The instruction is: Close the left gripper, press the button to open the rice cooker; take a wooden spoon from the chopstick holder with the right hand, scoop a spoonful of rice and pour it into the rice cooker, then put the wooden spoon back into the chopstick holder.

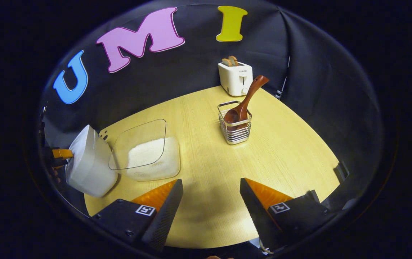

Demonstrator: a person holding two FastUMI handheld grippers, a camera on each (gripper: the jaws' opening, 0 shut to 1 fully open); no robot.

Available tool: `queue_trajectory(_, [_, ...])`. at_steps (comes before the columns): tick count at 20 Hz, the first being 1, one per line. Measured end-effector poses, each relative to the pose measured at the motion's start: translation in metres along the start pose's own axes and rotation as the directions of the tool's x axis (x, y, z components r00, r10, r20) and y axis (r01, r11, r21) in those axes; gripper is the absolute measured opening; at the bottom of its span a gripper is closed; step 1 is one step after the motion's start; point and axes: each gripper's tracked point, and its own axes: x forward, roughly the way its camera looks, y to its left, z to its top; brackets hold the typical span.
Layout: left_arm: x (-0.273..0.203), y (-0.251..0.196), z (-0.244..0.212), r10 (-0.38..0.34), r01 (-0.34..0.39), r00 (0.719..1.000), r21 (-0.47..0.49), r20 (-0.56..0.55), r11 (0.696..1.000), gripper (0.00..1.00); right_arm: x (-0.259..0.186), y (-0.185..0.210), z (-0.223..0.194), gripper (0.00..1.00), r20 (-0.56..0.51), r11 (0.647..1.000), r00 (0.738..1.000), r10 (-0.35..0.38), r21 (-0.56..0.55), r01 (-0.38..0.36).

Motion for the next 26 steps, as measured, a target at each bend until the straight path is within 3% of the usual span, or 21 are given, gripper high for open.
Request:
queue_trajectory(4, [0.008, -0.006, 0.0, -0.038, 0.036, 0.999, 0.083, 0.032, 0.996, 1.0, 0.004, 0.001, -0.006, 0.99, -0.016, 1.0, 1.0, 0.015, -0.002, -0.015])
queue_trajectory(13, [0.004, -0.003, 0.01, -0.036, 0.032, 0.996, 0.047, 0.086, 0.998, 0.99, -0.002, 0.034, 0.01, 0.99, 0.006, 0.995, 0.995, 0.095, -0.032, -0.095])
queue_trajectory(16, [-0.008, 0.001, 0.023, -0.021, 0.014, 0.989, 0.045, 0.148, 0.999, 0.96, -0.009, 0.043, 0.012, 0.99, 0.014, 0.991, 0.993, 0.116, -0.074, -0.114])
queue_trajectory(18, [-0.037, -0.003, 0.04, -0.036, 0.027, 0.972, 0.043, 0.233, 0.999, 0.96, -0.017, 0.05, 0.02, 0.99, 0.044, 0.987, 0.99, 0.137, -0.085, -0.133])
queue_trajectory(22, [-0.104, -0.031, 0.065, -0.092, 0.086, 0.904, 0.033, 0.418, 0.996, 0.96, -0.035, 0.067, 0.058, 0.98, 0.165, 0.98, 0.97, 0.178, -0.124, -0.159])
queue_trajectory(26, [-0.163, -0.061, 0.065, -0.142, 0.159, 0.834, 0.015, 0.534, 0.987, 0.96, -0.062, 0.089, 0.113, 0.98, 0.31, 0.966, 0.923, 0.229, -0.192, -0.175])
